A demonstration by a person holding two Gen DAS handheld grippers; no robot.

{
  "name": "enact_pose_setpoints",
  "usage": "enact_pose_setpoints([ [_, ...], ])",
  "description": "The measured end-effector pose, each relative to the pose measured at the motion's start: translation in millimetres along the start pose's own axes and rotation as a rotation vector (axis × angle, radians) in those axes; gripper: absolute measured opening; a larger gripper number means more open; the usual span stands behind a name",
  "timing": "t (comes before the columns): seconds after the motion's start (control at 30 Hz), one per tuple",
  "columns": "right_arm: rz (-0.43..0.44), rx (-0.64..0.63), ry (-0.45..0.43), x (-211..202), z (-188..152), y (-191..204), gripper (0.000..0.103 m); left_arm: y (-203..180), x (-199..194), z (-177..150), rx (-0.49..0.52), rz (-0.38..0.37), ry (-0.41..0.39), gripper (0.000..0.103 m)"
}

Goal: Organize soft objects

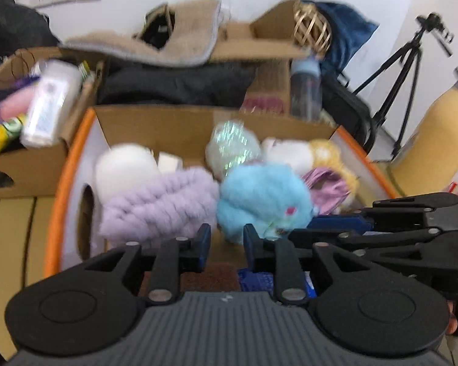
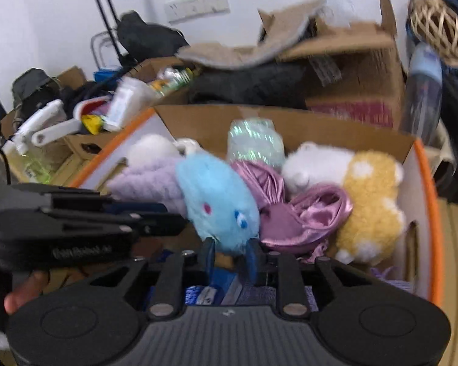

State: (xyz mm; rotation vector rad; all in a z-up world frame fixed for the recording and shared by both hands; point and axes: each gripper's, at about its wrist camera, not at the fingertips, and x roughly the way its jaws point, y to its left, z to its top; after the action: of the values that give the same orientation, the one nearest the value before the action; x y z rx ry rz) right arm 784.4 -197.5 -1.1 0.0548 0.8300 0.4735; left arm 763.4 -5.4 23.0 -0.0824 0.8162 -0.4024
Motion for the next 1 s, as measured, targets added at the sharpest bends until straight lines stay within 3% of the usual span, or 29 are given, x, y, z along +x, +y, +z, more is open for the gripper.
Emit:
enact_pose_setpoints([
  [0.1, 0.117, -0.013, -0.007, -6, -2, 16, 0.022, 2, -14, 6, -0.006, 0.023, -0.017, 0.027],
  [0.2, 0.044, -0.065, 0.069, 14, -14, 30, 0.018, 7, -30, 4, -0.028, 0.058, -0.030, 0.028],
  [0.37, 0.056, 0.057, 0.021, -2, -22, 21, 0.023, 10, -67, -8, -0.037, 0.108, -0.043, 0.035],
  [0.5, 0.043, 0.011, -0.045, -60, -8, 39, 0.030, -3, -116, -10, -0.003, 0.123, -0.092, 0.041],
  [0.67, -0.034, -0.011, -0.135, -148, -10, 53, 0.039, -31, -184, -22, 0.038, 0.127, -0.173, 0.049],
  [0.77, -0.070, -0.015, -0.177, -199, -28, 61, 0.043, -49, -226, -41, 0.055, 0.134, -0.232, 0.064],
  [1.0, -0.136, -0.018, -0.312, -313, -105, 85, 0.056, -91, -306, -112, 0.109, 0.163, -0.323, 0.071],
])
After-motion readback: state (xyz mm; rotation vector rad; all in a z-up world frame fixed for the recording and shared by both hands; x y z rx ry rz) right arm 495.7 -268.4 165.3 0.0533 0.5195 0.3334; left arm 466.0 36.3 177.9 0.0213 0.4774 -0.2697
